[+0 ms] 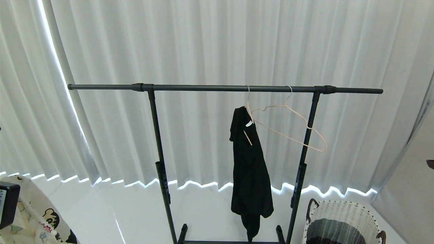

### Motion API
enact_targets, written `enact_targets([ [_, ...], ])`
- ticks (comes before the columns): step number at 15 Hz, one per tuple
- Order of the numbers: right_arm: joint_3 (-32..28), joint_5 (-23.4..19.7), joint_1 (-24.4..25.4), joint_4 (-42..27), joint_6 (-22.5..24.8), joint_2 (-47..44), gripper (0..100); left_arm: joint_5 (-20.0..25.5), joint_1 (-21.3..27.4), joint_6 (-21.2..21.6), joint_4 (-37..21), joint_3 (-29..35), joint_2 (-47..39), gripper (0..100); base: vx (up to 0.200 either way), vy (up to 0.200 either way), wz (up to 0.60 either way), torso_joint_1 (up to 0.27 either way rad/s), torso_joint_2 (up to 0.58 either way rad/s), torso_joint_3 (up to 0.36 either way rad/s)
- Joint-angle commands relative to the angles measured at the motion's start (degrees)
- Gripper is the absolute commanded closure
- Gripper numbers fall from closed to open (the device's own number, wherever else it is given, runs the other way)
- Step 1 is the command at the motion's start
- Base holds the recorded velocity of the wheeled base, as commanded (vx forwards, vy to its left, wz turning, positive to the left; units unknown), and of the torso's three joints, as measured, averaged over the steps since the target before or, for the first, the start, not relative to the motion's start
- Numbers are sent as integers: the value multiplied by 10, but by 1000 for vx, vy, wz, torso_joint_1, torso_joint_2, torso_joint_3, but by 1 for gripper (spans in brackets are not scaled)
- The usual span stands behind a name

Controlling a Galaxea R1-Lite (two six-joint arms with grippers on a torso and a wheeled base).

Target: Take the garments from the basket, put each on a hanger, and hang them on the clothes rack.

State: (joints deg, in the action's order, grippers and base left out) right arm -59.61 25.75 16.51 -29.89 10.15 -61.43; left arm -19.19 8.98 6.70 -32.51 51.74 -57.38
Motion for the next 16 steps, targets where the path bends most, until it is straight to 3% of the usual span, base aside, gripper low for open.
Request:
enact_targets([
  [1,2,0,0,0,0,9,0,0,1,5,0,-1,3,100,0,-200,0,-2,-7,12],
  [11,2,-4,0,9,0,5,0,0,1,8,0,-2,3,100,0,-200,0,5,0,2],
  [16,4,-92,0,77,1,-7,0,1,1,7,0,-1,9,100,0,0,0,0,0,0],
])
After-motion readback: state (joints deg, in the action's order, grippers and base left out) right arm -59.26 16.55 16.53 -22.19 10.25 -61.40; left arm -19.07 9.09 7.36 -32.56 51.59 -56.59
